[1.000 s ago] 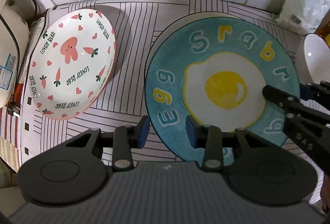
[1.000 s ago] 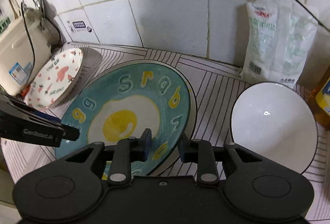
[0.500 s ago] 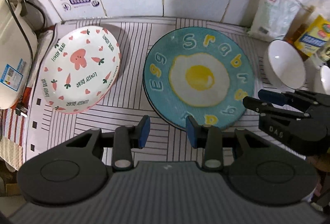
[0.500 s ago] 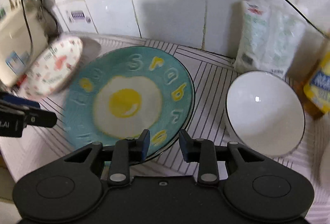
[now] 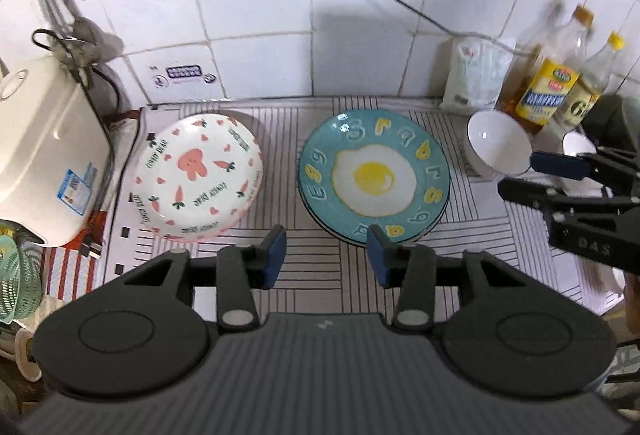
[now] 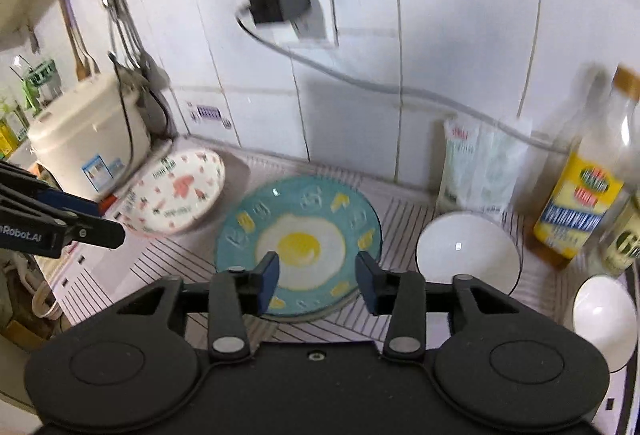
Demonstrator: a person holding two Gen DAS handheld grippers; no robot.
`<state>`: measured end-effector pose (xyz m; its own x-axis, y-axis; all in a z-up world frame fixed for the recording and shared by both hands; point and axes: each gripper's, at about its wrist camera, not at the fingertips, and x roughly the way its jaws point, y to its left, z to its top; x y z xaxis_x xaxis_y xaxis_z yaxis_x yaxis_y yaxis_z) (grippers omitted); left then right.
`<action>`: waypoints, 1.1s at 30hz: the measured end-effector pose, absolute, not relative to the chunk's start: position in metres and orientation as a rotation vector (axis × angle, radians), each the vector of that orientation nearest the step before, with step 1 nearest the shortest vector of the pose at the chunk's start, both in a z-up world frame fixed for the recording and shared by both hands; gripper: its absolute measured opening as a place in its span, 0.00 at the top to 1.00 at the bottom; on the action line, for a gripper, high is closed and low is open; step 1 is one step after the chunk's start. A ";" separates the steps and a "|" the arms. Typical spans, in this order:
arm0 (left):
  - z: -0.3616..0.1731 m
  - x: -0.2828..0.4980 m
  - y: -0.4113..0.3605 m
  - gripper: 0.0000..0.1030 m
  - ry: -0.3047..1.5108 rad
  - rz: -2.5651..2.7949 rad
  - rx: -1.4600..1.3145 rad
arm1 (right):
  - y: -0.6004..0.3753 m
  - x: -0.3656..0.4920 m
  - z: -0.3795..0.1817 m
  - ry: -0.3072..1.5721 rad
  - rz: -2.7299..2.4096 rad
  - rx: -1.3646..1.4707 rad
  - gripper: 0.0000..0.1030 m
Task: Organize plates and bowls
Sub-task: 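Move the right gripper to the bunny plate rim and close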
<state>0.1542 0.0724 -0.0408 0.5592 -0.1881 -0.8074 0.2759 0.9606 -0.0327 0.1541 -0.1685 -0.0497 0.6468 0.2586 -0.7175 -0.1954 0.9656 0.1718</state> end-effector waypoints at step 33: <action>-0.115 0.292 0.280 0.18 0.974 -0.266 0.090 | 0.035 0.209 -0.092 0.608 0.292 0.219 0.12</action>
